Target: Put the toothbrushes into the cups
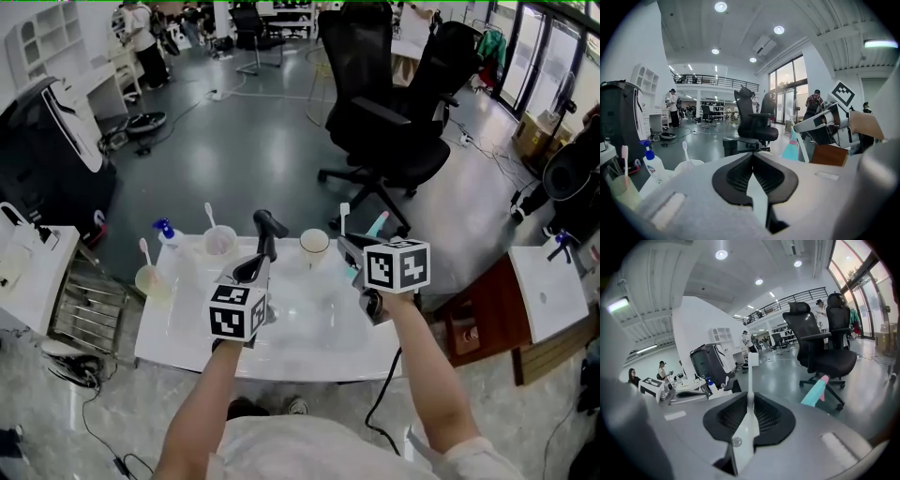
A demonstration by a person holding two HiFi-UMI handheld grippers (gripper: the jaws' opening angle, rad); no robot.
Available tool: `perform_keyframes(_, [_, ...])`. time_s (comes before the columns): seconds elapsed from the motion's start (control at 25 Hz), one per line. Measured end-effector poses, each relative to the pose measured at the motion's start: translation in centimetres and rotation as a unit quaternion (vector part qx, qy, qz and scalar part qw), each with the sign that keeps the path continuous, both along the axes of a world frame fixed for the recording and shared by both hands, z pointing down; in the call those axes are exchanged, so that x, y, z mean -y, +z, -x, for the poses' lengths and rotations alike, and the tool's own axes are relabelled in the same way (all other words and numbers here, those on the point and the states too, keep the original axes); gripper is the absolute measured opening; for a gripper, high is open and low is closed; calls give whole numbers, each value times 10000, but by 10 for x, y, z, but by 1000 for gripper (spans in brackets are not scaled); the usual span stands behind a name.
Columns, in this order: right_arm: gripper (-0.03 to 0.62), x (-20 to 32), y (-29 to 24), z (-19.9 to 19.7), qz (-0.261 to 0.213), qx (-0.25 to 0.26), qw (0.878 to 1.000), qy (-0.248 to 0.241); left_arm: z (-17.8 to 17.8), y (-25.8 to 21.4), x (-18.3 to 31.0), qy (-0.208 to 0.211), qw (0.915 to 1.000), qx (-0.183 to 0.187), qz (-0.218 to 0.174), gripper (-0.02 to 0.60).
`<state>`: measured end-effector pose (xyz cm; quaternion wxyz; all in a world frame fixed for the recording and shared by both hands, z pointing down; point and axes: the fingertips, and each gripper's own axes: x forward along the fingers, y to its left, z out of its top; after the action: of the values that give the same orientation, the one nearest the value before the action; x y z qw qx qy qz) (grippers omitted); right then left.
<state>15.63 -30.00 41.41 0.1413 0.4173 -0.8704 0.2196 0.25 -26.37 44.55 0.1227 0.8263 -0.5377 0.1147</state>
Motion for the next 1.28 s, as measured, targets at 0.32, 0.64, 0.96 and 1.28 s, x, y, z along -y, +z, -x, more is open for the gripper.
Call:
perform_keyframes(0.32, [46,22,-15,26,-382,196,9991,64,24,-1,7,-75,10000,47,-8,5])
perform_keyframes(0.64, [46,49,-20,39,-761,215,9957,483,45,2,28,74,10000,31,21,5])
perform_keyframes(0.96, [46,73,-21,40,-1112,173,9894,920,50,8,50,345,9994,-32,50,5])
perform_keyframes(1.28, [46,87,5,43,-1158,49,9859,1209,57,15,56,506,9986,-98,101,5])
